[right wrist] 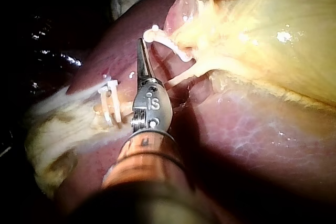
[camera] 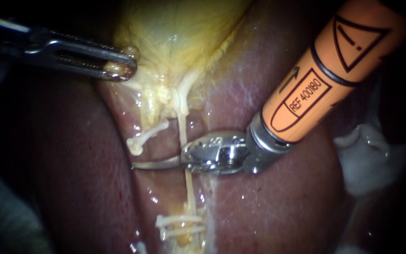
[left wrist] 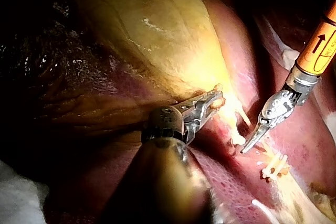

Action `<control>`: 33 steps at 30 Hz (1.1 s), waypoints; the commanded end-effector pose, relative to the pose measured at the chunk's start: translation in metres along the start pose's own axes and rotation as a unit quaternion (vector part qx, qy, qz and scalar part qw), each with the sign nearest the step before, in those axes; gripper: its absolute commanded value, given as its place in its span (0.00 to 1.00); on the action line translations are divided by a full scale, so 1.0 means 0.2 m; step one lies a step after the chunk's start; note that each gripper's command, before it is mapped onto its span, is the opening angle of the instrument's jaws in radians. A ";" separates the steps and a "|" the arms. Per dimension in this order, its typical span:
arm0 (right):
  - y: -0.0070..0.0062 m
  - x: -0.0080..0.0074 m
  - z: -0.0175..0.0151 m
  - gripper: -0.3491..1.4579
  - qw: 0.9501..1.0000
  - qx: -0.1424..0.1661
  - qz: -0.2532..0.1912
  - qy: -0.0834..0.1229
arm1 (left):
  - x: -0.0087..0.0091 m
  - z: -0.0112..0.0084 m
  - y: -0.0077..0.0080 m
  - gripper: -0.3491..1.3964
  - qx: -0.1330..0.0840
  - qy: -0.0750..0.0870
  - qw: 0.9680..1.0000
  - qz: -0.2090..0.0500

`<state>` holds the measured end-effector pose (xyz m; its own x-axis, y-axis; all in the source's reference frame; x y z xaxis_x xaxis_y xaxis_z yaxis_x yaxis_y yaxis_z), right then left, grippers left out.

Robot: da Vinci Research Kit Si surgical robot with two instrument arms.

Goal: Go back from the cut left tube

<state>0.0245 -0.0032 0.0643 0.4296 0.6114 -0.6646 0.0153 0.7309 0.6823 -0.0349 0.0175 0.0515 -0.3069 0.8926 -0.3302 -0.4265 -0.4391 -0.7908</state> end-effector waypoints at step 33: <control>-0.021 -0.005 -0.049 0.99 0.981 -0.131 -0.139 -0.029 | -0.001 0.001 -0.005 0.00 0.000 0.000 1.000 0.002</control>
<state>0.0144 -0.0035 0.0589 0.5142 0.3516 -0.7823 -0.0970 0.9301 0.3543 -0.0346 0.0177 0.0523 -0.3089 0.8910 -0.3326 -0.4248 -0.4422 -0.7899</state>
